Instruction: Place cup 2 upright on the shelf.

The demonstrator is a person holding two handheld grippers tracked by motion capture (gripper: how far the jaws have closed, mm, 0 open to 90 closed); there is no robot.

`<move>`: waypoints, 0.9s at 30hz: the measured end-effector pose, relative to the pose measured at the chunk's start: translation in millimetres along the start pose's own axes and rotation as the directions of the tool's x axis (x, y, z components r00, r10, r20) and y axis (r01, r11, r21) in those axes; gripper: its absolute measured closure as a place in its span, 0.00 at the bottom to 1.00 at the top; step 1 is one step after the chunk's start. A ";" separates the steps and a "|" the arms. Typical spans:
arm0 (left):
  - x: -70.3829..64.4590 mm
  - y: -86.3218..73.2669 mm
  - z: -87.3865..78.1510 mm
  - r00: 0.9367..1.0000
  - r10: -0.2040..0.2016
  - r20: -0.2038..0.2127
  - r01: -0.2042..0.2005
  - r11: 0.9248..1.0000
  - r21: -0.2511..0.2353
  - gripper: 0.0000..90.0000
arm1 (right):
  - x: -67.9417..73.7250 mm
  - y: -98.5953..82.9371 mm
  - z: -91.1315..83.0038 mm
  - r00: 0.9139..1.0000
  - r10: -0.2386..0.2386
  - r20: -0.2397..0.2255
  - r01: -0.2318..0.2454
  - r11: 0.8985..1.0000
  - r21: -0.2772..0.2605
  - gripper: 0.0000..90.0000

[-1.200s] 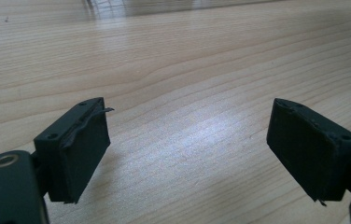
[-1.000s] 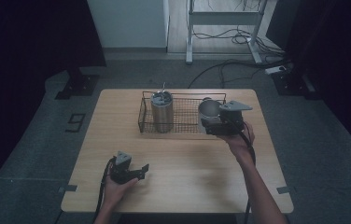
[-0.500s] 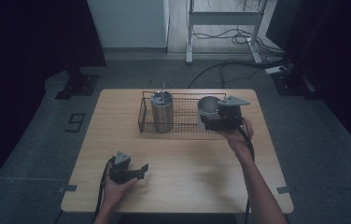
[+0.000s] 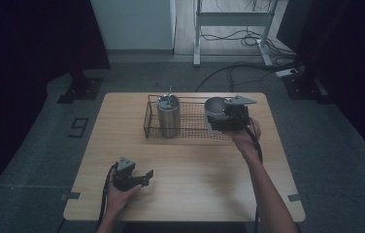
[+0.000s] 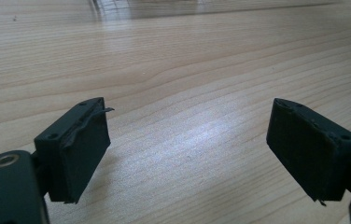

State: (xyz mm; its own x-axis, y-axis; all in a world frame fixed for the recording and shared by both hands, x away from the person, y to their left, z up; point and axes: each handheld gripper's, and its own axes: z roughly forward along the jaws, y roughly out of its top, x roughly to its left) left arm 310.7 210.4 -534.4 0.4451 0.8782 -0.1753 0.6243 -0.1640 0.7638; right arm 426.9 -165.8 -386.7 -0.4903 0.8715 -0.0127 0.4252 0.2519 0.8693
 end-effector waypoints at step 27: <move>-0.9 -0.8 1.6 1.000 0.006 -0.001 -0.006 1.000 0.005 0.15 | -15.4 7.8 28.9 0.999 0.017 0.037 -0.018 0.999 0.028 0.10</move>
State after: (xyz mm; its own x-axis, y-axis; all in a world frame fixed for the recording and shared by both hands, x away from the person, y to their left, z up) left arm 310.8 209.1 -535.8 0.4480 0.8777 -0.1700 0.6248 -0.1714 0.7618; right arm 459.7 -165.1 -394.0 -0.4543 0.8907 -0.0166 0.4547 0.2478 0.8555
